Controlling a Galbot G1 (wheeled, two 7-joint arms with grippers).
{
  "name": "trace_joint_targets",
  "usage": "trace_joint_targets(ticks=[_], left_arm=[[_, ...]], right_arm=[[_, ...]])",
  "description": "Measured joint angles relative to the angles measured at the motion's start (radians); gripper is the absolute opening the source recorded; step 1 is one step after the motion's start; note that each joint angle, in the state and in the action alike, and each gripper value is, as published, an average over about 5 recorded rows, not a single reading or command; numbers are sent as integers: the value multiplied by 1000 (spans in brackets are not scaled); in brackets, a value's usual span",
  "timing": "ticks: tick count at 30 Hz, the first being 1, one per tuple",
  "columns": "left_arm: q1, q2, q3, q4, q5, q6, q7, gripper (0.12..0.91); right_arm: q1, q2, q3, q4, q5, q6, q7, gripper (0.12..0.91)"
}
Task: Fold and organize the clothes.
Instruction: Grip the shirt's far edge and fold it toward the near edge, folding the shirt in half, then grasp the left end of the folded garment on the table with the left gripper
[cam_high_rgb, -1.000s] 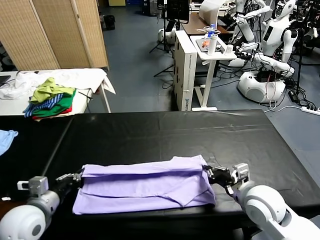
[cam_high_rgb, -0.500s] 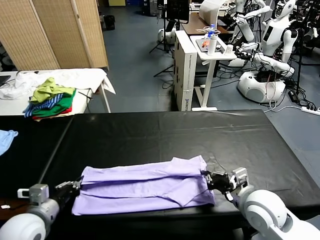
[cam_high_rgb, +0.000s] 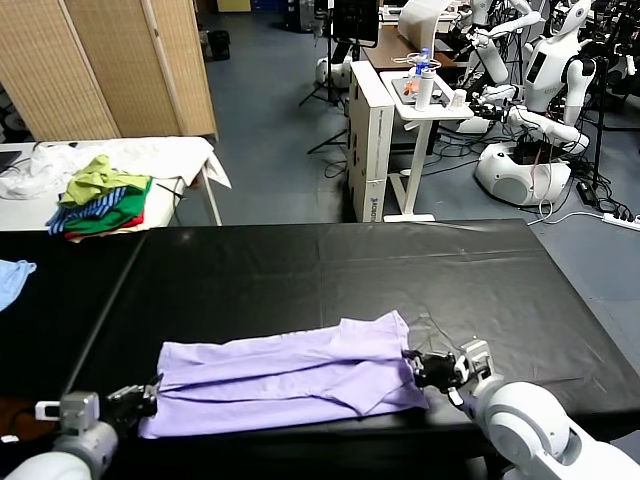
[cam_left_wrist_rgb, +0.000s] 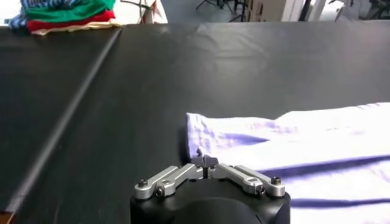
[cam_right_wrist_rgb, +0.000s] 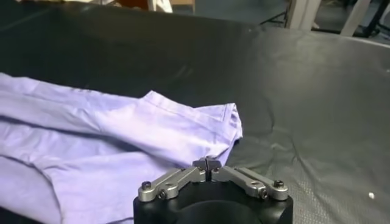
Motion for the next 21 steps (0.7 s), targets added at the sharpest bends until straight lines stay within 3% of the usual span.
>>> trace_joint_targets(ticks=[7,10,13,21], left_arm=[[22,-23,-10,-52,33,15,-6,655],[11,-33,-22,-67,27,-9,-9,818],[-19,-39,-25,-59,3,-51,-11,893],[-148,-50,14,37,-65,-106,-5,907]], right_arm=[[-13,-6,36,32,23,6,3,756],[-12,6,58,30,24,31,6,874],[4,30,66,9,9,62,15,903],[91,149,25,-99,-52,92,31,907]])
